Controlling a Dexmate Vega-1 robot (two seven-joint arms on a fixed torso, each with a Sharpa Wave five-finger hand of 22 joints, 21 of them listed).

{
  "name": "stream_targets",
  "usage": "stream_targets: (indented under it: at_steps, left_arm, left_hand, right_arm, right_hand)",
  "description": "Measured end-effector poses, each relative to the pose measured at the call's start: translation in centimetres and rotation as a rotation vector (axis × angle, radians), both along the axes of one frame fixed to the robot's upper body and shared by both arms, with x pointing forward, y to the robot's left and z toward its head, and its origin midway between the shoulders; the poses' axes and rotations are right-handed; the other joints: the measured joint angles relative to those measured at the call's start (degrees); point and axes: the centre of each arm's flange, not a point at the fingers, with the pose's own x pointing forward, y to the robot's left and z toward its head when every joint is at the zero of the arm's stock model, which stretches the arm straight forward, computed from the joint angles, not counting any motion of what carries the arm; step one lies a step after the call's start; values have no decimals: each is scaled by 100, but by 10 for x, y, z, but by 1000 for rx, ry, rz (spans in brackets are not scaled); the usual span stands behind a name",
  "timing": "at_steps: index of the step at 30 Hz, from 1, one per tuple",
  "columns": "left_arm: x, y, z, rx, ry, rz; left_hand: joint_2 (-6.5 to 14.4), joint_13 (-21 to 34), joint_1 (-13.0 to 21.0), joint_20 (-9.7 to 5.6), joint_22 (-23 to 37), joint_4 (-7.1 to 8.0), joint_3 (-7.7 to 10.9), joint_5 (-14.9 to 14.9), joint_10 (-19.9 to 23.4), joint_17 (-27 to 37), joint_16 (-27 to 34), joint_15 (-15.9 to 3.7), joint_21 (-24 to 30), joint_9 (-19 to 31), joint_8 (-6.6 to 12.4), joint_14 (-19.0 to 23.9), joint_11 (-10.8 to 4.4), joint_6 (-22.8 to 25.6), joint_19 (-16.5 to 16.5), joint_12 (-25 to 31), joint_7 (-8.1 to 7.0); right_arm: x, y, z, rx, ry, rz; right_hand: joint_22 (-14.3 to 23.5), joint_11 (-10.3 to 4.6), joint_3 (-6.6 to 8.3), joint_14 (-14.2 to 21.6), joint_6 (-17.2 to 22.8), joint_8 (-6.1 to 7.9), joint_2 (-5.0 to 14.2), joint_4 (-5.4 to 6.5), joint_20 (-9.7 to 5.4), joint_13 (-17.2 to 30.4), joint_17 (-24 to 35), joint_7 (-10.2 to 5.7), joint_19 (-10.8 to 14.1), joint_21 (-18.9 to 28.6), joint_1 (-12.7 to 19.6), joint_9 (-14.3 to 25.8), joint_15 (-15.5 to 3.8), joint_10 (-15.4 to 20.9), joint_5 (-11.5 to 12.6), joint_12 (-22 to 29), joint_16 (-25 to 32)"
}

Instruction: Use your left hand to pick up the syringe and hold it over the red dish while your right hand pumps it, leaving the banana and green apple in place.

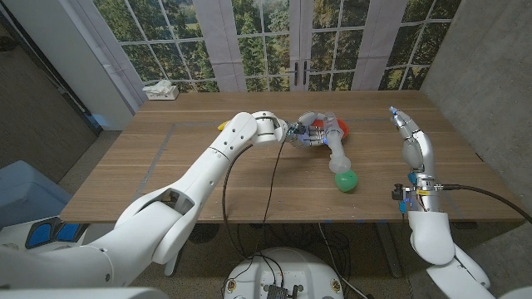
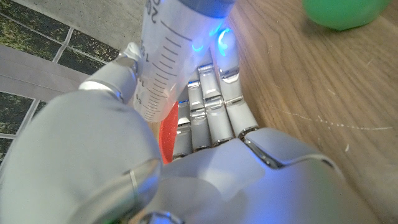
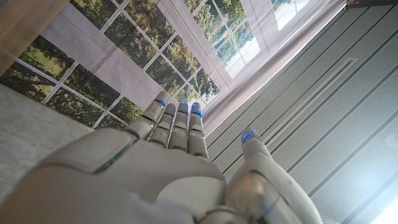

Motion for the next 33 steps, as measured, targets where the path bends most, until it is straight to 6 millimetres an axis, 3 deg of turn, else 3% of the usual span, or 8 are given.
stream_targets:
  at_steps: [28, 33]
  left_arm:
    - [-12, -12, -25, -89, 173, 7]
    - [-12, -13, -25, -111, 179, 20]
  left_hand:
    - [36, -365, -36, -11, -34, -56, 56, 45, 114, -461, -293, -78, -82, 2, 23, 29, -10, 0, 9, -294, 0]
    - [37, -411, -37, -10, -33, -84, 84, 44, 115, -521, -314, -78, -82, 2, 24, 29, -11, 0, 10, -338, 0]
  right_arm:
    - [-24, 15, 5, -95, -107, -162]
    - [-27, 22, 7, -104, -131, -190]
  right_hand:
    - [0, -72, 24, -16, 55, 0, 0, -24, -21, -31, -25, -55, 20, -112, 0, 1, -78, -10, 0, -39, -46]
    - [0, -92, 24, -16, 91, 0, 0, 10, -25, -31, -13, -136, 21, -154, 0, 2, -78, 11, 0, -39, -46]
